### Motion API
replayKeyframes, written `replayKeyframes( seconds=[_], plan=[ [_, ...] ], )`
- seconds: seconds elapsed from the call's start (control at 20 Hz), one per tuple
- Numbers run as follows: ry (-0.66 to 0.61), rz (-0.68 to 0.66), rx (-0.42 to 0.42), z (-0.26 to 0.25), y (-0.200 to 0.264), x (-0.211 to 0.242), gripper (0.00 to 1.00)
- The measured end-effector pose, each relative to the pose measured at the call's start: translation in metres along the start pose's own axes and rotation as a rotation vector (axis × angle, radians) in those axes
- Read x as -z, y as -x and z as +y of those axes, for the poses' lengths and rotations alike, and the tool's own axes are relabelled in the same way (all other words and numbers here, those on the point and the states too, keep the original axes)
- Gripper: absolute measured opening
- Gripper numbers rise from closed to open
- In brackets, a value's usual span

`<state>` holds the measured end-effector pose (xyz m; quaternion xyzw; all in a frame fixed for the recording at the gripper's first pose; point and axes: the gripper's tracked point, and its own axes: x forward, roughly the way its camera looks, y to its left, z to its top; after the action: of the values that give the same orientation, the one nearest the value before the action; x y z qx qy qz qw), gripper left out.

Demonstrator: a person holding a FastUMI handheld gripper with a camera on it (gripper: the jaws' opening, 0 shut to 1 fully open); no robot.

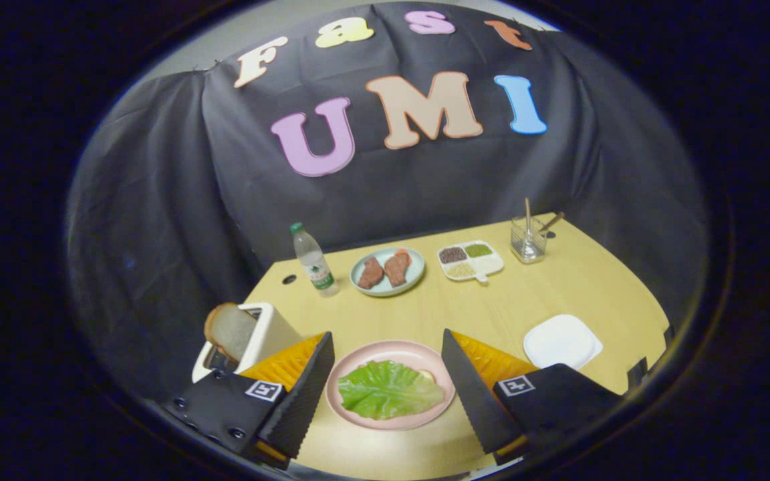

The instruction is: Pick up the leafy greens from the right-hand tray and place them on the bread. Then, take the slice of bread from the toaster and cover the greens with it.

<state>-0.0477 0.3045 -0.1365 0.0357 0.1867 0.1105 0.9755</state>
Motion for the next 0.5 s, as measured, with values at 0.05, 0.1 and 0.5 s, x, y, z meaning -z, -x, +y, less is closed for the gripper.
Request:
replayKeyframes(
  seconds=[0.05,0.1,0.5],
  plan=[
    [-0.006,-0.016,-0.023,0.013,0.005,-0.007,1.00],
    [-0.008,-0.033,-0.045,0.025,0.008,-0.013,1.00],
    [0.216,-0.102,-0.274,0.159,0.012,-0.029,1.00]
  ],
)
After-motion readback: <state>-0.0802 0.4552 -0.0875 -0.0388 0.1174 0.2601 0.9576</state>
